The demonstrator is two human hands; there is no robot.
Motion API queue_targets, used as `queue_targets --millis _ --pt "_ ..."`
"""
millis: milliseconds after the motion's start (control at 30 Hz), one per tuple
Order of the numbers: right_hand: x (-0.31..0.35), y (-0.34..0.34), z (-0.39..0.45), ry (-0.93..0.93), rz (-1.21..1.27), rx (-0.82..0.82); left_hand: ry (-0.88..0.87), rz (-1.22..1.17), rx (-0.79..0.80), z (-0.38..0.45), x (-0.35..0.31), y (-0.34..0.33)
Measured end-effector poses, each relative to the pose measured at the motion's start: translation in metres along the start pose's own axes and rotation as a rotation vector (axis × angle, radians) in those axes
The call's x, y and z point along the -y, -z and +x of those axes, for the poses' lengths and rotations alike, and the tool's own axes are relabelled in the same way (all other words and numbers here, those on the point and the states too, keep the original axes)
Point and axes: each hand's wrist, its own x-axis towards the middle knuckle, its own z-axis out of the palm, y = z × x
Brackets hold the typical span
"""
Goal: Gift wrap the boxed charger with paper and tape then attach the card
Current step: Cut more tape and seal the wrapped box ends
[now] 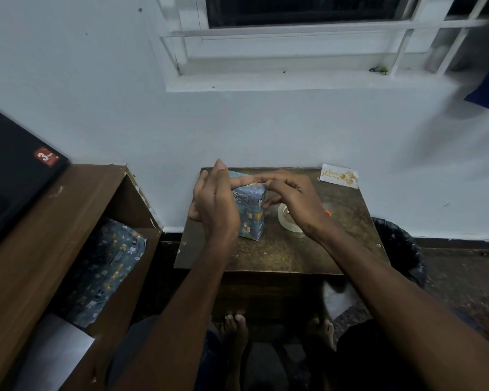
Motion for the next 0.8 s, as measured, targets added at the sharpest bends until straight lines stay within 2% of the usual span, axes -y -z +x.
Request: queue_targets --millis 267,467,633,800 --pt "-0.001 -0.008 0.0 -0.016 -0.025 -0.054 -0.034 -0.044 -0.056 0.004 0.008 -0.003" --pt "-0.004 -0.01 0.002 -0.027 0.056 -0.102 -0.078 -0.028 -0.111 0.007 0.013 -0.006" --pt "-0.008 -0.012 0.003 0.022 0.039 -0.075 -0.143 0.06 -0.105 0.012 0.019 -0.006" --pt "-0.012 -0.011 0.005 0.05 0.026 -0.081 -0.192 0.291 -0.112 0.009 0.022 -0.006"
